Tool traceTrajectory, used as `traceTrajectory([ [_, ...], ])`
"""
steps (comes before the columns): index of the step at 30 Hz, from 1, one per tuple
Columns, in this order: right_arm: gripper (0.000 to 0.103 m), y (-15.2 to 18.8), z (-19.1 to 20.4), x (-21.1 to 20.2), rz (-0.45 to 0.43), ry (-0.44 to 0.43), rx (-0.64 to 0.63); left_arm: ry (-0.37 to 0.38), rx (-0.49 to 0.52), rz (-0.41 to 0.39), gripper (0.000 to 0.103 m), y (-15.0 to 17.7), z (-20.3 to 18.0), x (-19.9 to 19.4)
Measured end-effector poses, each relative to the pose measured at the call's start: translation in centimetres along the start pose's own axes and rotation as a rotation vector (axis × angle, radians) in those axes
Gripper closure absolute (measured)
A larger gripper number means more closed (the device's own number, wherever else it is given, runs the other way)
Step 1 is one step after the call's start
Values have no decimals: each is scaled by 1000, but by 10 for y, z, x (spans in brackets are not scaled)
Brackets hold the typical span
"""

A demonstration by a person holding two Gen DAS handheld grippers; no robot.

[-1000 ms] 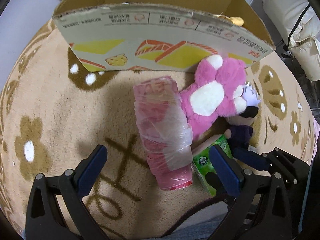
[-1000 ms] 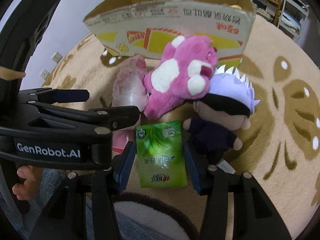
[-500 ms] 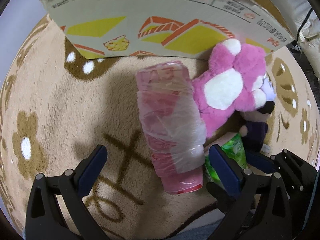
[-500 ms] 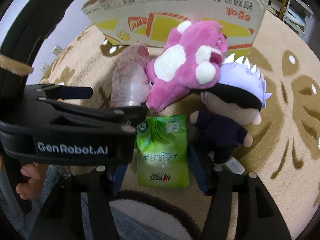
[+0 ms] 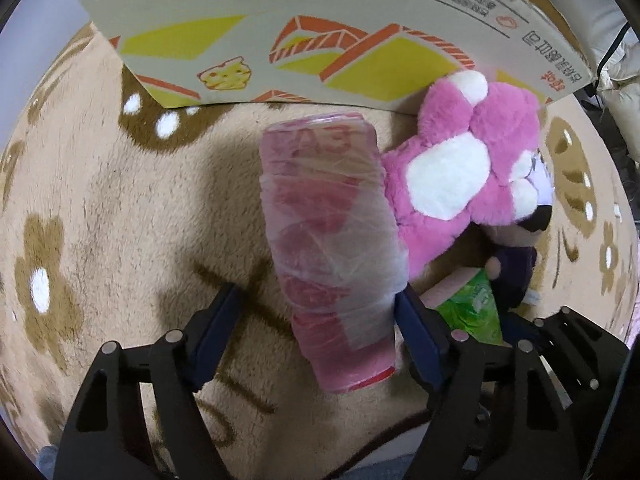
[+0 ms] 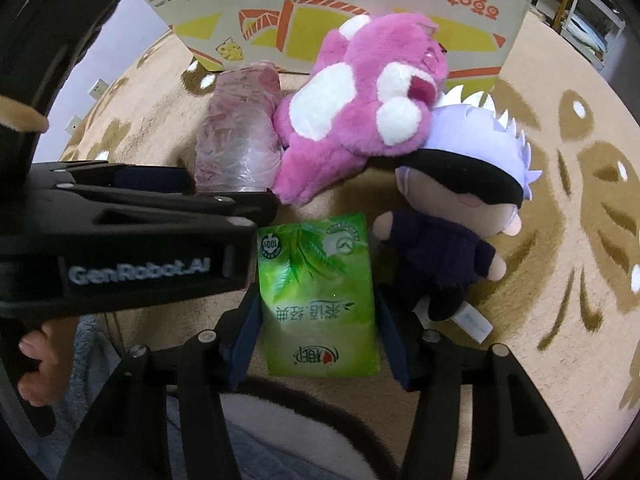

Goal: Organize soft objects
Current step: 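Grasp pink wrapped packet with left tool while right tool grasps green tissue pack, then lift both held items and carry them over the box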

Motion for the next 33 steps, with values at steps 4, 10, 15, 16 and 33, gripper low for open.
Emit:
traceTrajectory([
  [4, 45, 2, -6, -5, -4, 1, -3, 6, 12, -20, 51, 0, -4, -2],
  [10, 46, 5, -8, -12, -25, 13, 1, -14, 21, -43, 59, 8, -2, -11],
  [15, 46, 3, -12, -28, -80, 19, 23, -42, 12, -77, 72, 19, 11, -22],
  [16, 46, 3, -13, -31, -87, 18, 26, -36, 10, -84, 82, 21, 13, -25],
  [33, 46, -7, -14, -118, -421, 18, 41, -117, 33, -322, 87, 39, 28, -99],
])
Point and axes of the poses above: each gripper's, at about its wrist camera, not at the fingertips, and x roughly the way its jaws point, z to its left, y to its underside, the point moved 6 cm from there along x, roughly the way its jaws point, and after that the axes turned 8 degrees about -y, right-handed, at the moved point
